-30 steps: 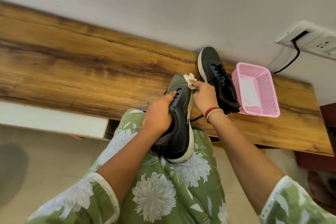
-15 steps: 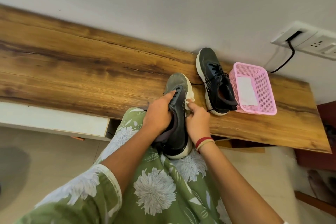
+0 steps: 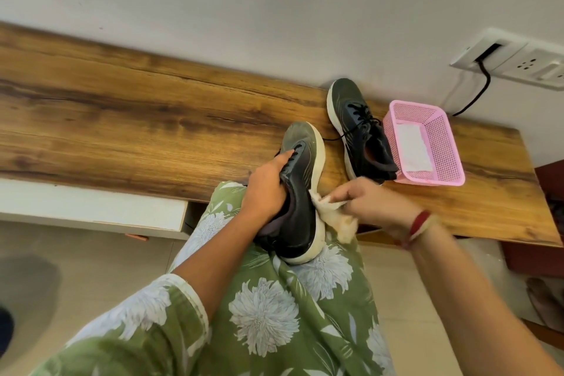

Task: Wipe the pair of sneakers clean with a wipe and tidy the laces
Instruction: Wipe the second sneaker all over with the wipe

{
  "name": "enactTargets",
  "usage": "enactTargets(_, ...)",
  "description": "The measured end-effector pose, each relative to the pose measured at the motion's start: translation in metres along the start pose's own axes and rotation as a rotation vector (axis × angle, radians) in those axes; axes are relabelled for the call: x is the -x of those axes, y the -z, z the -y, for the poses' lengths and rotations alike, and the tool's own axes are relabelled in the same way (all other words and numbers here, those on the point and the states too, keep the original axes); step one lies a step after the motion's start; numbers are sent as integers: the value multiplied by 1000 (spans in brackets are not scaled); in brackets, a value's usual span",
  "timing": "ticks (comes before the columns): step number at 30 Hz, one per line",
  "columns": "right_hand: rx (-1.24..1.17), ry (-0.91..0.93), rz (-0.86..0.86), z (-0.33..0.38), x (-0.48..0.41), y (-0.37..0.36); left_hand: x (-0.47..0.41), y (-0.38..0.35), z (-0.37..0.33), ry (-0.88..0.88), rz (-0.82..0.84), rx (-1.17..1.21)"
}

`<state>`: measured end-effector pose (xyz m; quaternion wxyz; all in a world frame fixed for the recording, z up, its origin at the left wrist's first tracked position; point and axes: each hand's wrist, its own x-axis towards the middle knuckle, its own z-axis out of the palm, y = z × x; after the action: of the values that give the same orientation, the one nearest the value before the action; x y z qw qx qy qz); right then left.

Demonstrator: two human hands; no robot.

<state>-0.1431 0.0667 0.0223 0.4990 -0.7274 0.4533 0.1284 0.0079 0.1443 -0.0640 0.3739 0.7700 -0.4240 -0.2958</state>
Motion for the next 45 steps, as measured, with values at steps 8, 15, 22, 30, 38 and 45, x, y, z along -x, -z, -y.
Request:
enactTargets(8, 118, 61, -534, 33, -108, 37, -3, -1, 1, -2, 13, -17)
enactTargets(15, 219, 43, -491, 15, -111, 15, -6, -3, 6, -8, -8, -2)
enactTargets(22, 180, 22, -488, 0, -60, -19, -8, -4, 7, -40, 24, -21)
enactTargets(30, 260, 45, -325, -9, 1, -52, -6, -1, 4, -46, 42, -36)
enactTargets(38, 222, 15, -313, 4, 80, -91, -5, 0, 0, -53, 41, -46)
enactTargets(45, 75, 43, -660, 8, 56, -52, -4, 3, -4, -45, 20, -89)
